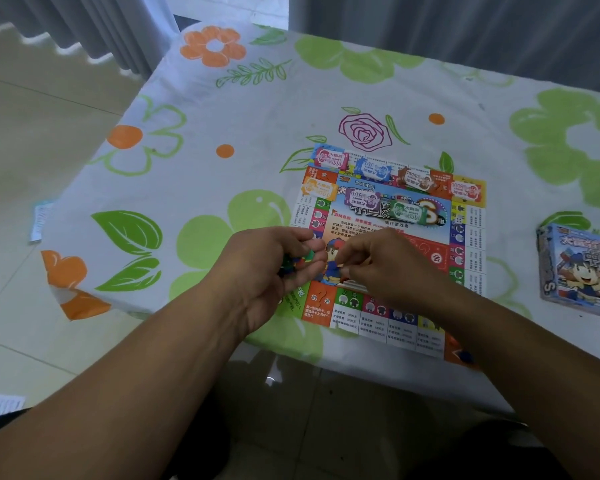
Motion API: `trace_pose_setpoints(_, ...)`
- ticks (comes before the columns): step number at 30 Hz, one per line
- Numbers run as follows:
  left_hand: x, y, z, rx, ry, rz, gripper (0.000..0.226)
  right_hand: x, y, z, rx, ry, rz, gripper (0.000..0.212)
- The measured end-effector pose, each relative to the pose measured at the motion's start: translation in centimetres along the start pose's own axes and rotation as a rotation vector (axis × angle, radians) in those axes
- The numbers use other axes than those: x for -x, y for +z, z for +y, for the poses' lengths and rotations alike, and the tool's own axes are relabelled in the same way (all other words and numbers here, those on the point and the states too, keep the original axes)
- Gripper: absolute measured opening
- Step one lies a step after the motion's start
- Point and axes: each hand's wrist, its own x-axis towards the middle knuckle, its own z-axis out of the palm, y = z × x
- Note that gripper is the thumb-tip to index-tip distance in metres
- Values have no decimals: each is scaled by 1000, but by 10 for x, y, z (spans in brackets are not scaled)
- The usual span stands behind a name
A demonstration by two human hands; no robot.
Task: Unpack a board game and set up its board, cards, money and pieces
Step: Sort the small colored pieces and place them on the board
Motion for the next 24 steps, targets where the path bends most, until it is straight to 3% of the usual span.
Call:
trace_pose_setpoints(5, 0, 2, -2, -22, 3, -29, 24, 6, -10, -8, -93, -82, 143, 7)
trace_pose_setpoints(9, 1, 6, -4, -22, -2, -102, 25, 18, -16, -21, -262, -199, 106, 9)
trace_pose_setpoints(13, 4, 11, -5, -53, -10, -178, 25, 20, -12, -11, -149, -229, 126, 23)
trace_pose_setpoints(24, 3, 14, -6, -73, -41, -203, 27, 30, -23, -10, -147, -255, 142, 17)
